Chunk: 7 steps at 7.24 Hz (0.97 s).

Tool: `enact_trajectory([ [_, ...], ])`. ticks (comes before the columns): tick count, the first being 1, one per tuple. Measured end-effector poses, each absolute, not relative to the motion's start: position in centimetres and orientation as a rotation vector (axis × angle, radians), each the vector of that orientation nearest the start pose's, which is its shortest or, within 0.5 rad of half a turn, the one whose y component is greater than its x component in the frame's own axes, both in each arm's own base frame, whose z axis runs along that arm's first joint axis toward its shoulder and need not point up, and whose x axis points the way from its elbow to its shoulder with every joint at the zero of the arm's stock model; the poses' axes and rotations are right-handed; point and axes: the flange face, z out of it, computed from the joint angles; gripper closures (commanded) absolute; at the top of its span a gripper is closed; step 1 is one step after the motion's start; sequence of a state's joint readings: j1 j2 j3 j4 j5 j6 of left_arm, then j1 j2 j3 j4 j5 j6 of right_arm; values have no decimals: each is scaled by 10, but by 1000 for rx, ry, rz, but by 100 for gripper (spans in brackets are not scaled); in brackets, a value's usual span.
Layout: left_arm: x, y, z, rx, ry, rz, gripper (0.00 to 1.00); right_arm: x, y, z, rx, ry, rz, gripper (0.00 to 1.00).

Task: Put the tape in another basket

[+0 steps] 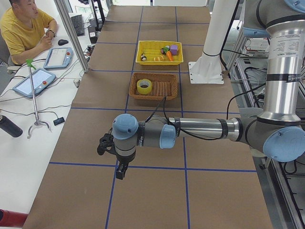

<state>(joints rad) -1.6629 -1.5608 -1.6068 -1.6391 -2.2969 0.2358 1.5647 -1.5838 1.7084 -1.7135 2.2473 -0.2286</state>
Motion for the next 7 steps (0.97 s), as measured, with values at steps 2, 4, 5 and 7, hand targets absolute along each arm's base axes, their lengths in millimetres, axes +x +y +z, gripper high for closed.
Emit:
enact_trajectory([
  [2, -112, -484, 642, 215, 701, 177, 1, 68, -482, 619, 56, -676, -219, 0],
  [4, -112, -482, 643, 214, 701, 178, 1, 68, -481, 620, 55, -677, -218, 0],
  [5, -112, -480, 645, 212, 701, 177, 1, 68, -481, 620, 54, -677, -218, 0],
  [7, -111, -473, 651, 218, 699, 180, 1, 68, -480, 621, 52, -678, -217, 0],
])
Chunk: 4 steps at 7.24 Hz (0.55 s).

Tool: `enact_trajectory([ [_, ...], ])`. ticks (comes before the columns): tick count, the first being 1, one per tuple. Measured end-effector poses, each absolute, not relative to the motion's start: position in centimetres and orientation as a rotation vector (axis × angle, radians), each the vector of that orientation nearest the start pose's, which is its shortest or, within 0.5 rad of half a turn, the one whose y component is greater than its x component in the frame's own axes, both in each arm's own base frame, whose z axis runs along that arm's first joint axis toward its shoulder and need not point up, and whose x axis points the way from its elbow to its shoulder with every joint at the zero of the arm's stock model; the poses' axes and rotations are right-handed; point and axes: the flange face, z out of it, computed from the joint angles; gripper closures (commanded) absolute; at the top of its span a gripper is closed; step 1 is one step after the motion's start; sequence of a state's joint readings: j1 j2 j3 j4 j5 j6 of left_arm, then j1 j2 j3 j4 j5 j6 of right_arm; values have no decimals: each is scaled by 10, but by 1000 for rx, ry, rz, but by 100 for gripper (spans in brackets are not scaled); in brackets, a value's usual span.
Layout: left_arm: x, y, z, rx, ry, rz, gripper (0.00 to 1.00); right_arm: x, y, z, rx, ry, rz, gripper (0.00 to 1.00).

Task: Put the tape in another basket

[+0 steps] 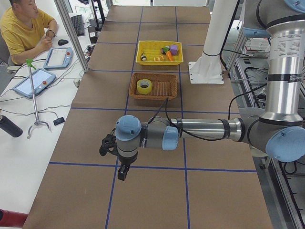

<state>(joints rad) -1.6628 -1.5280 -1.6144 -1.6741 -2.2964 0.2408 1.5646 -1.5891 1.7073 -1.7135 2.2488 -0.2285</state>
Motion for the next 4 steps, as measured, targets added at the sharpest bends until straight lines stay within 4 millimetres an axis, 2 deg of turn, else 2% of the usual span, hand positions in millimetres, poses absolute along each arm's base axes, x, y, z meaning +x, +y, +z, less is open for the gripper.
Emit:
enact_trajectory([
  [4, -110, -459, 661, 245, 695, 190, 1, 68, -478, 625, 44, -680, -215, 0],
])
